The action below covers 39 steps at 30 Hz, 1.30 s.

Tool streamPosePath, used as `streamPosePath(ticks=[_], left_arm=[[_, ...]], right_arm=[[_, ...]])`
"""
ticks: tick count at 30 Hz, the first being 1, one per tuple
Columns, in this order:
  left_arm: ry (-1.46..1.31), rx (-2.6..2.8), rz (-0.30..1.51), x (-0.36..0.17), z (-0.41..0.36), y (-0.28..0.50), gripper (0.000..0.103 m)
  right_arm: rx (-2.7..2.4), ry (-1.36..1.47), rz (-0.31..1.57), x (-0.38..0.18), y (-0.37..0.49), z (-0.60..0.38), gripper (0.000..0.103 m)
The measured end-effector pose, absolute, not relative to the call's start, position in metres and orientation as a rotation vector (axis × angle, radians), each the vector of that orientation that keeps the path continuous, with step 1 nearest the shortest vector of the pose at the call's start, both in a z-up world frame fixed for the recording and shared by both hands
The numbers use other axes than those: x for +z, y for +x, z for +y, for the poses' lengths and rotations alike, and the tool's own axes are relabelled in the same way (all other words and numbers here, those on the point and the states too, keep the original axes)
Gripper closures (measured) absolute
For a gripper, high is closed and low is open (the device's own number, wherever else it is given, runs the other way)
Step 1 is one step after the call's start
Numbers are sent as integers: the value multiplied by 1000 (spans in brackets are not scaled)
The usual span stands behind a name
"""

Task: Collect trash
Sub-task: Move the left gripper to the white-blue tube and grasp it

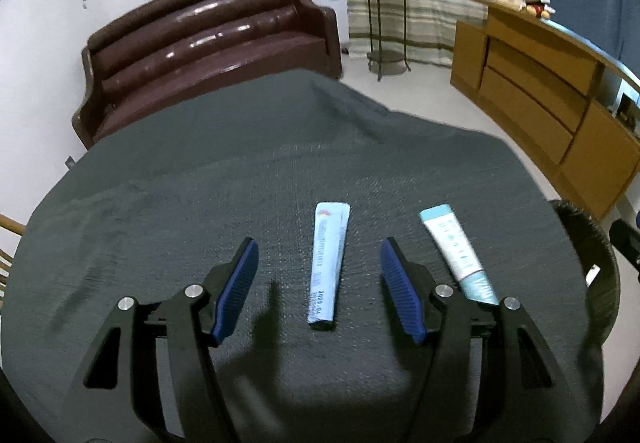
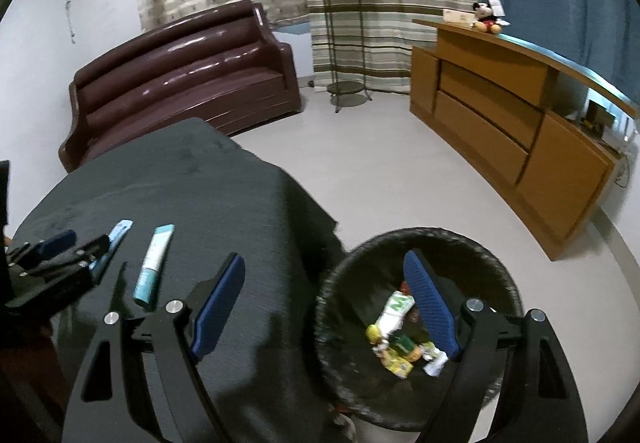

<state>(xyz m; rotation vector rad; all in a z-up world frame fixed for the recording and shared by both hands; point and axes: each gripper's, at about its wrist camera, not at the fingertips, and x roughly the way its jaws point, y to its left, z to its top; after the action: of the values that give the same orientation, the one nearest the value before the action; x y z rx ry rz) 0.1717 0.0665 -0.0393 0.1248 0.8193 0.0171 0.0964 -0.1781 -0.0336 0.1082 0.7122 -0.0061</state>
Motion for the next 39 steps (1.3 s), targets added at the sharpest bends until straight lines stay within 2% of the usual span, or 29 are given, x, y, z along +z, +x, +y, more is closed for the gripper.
streamPosePath(ticks=[4, 8, 18, 32, 39], left_arm=[[136, -7, 866, -49, 69, 180, 43], [123, -35, 888, -54, 75, 186, 50], [38, -150, 906, -53, 89, 182, 85], [23, -138, 882, -49, 97, 169, 89], [39, -57, 853, -43, 119, 149, 89]], right_arm=[[26, 108, 726, -36, 107, -163, 24], [56, 104, 735, -37, 115, -150, 24], [95, 96, 743, -36, 119, -133, 24], [144, 60, 755, -37, 118, -105, 24], [198, 29, 797, -45, 125, -82, 40]])
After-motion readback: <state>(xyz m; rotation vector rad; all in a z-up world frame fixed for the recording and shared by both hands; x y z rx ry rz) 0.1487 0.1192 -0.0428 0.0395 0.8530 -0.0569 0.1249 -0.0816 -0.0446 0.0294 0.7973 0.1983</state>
